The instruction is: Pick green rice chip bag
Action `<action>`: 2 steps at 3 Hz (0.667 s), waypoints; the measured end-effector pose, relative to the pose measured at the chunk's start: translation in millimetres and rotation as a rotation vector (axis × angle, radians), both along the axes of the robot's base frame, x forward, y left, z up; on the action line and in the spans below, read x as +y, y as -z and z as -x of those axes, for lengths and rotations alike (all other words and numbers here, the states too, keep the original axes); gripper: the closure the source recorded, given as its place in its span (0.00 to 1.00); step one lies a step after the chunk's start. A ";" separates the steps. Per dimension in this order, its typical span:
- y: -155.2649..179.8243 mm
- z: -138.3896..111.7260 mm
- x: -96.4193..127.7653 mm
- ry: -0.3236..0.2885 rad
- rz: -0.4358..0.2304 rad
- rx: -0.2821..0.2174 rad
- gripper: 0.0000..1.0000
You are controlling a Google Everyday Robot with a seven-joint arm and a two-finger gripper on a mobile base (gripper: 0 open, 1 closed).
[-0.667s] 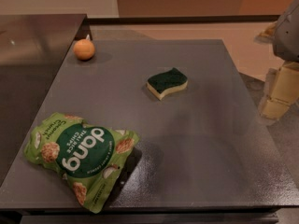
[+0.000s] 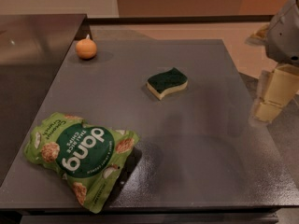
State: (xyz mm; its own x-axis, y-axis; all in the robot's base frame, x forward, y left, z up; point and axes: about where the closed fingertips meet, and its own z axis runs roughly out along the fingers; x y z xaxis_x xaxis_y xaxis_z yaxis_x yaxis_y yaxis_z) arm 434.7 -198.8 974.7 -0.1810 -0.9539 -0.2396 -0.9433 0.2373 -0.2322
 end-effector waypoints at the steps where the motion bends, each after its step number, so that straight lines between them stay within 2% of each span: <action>1: 8.3 9.8 46.2 -0.088 -0.057 0.023 0.00; 2: 21.8 20.8 97.5 -0.181 -0.099 0.059 0.00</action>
Offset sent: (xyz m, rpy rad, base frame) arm -0.0343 0.1557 -0.0438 0.1493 0.1236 0.2928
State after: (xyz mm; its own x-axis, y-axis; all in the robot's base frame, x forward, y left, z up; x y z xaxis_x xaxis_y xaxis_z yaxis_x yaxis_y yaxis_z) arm 413.9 -101.3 952.9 -0.0256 -0.9443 -0.3280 -0.9838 0.0821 -0.1594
